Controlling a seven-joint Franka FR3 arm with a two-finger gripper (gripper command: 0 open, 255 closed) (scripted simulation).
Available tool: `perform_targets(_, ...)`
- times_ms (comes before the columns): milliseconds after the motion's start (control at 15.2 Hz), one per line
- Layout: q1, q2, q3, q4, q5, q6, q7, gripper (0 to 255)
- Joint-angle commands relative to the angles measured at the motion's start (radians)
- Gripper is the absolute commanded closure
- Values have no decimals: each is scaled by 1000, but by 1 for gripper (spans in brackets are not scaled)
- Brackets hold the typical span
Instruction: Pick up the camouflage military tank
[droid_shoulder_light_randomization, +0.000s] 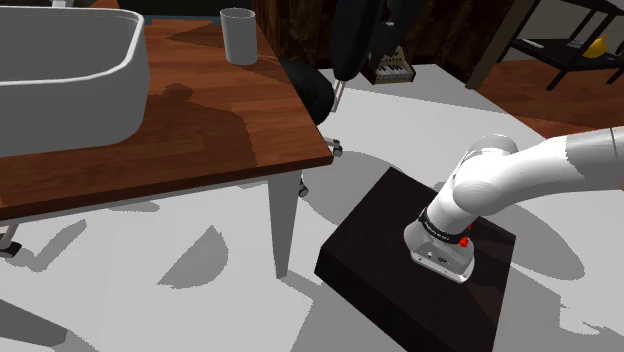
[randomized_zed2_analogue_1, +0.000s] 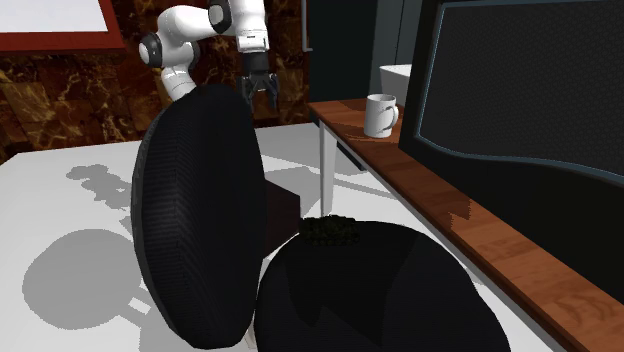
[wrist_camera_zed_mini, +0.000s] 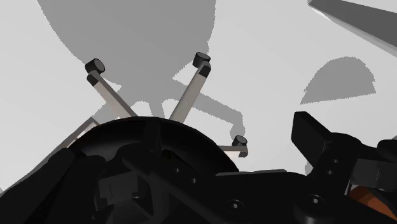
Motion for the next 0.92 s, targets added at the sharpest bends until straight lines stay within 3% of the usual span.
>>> perform_targets(0,0,0,0,0,0,0,0,0)
perform_targets(858,-22,449,-95,151,33,287,-56,0)
